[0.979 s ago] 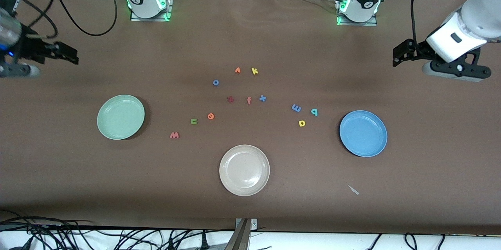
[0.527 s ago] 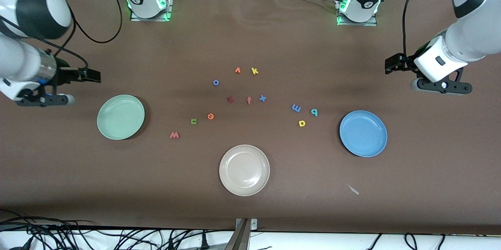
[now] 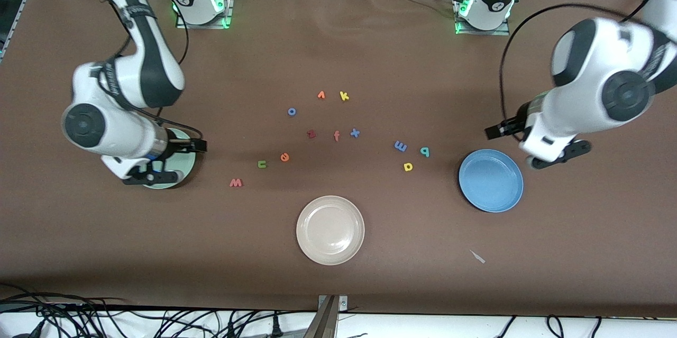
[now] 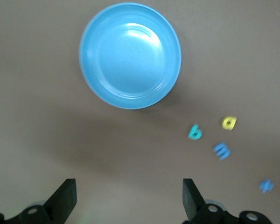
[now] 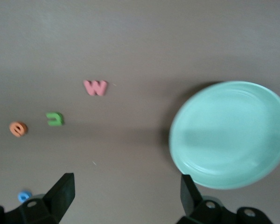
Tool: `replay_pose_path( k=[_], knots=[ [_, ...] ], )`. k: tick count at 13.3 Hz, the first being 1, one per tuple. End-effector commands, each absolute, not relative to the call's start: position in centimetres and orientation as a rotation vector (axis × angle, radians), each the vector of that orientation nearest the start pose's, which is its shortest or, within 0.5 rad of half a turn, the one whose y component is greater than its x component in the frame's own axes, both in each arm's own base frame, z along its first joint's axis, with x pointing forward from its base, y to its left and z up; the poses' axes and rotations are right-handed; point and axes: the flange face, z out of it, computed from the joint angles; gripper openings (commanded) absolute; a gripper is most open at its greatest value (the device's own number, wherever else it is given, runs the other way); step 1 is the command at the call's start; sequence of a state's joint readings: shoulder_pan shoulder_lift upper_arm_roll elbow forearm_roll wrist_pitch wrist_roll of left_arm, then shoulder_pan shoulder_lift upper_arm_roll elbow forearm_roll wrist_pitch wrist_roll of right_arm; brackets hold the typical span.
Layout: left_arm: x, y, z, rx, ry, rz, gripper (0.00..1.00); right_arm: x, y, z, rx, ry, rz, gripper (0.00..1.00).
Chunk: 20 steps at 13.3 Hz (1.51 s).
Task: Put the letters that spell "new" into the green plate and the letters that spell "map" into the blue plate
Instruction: 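Grasp the green u with the right gripper while the left gripper grasps the m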
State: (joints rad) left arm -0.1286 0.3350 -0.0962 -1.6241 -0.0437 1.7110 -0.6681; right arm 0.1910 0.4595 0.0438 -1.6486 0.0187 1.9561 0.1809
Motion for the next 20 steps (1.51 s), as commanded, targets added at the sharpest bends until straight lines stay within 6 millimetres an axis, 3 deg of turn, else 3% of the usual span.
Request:
replay_pose_path(
  k=[1, 4, 5, 7, 8, 9, 10, 12, 16, 20],
  knots=[
    [61.7, -20.2, 38.1, -2.949, -0.922, 0.377, 1.00, 64.7, 18.5, 30.6, -3.114, -0.009, 0.156, 1.00],
    [61.3, -27.1, 32.0, -2.884, -1.154, 0.334, 1.00, 64.0, 22.5, 26.6, -3.105, 0.061, 0.072, 1.00],
    [61.1, -29.0, 29.3, -2.831, -1.272, 0.320, 0.94, 63.5, 23.4, 25.4, -3.104, 0.065, 0.062, 1.00],
    [60.2, -32.5, 25.6, -2.759, -1.463, 0.274, 0.90, 62.9, 24.7, 22.7, -3.101, 0.043, 0.049, 1.00],
    [59.4, -34.0, 23.9, -2.755, -1.469, 0.269, 0.77, 62.8, 25.4, 22.0, -3.094, 0.030, 0.017, 1.00],
    [58.9, -34.1, 22.6, -2.742, -1.462, 0.281, 0.63, 62.7, 26.1, 21.3, -3.088, 0.015, -0.005, 1.00],
    [58.3, -33.8, 21.9, -2.719, -1.471, 0.292, 0.57, 62.8, 26.2, 20.6, -3.083, 0.017, -0.025, 1.00],
    [57.7, -34.0, 21.0, -2.699, -1.511, 0.287, 0.57, 62.5, 26.2, 19.6, -3.086, 0.015, -0.016, 0.99],
    [56.0, -34.0, 19.6, -2.684, -1.500, 0.314, 0.55, 61.0, 28.0, 17.8, -3.089, 0.034, -0.003, 0.93],
    [53.9, -32.8, 19.1, -2.714, -1.524, 0.261, 0.55, 59.9, 27.6, 16.9, -3.105, 0.007, 0.048, 0.75]
  ],
)
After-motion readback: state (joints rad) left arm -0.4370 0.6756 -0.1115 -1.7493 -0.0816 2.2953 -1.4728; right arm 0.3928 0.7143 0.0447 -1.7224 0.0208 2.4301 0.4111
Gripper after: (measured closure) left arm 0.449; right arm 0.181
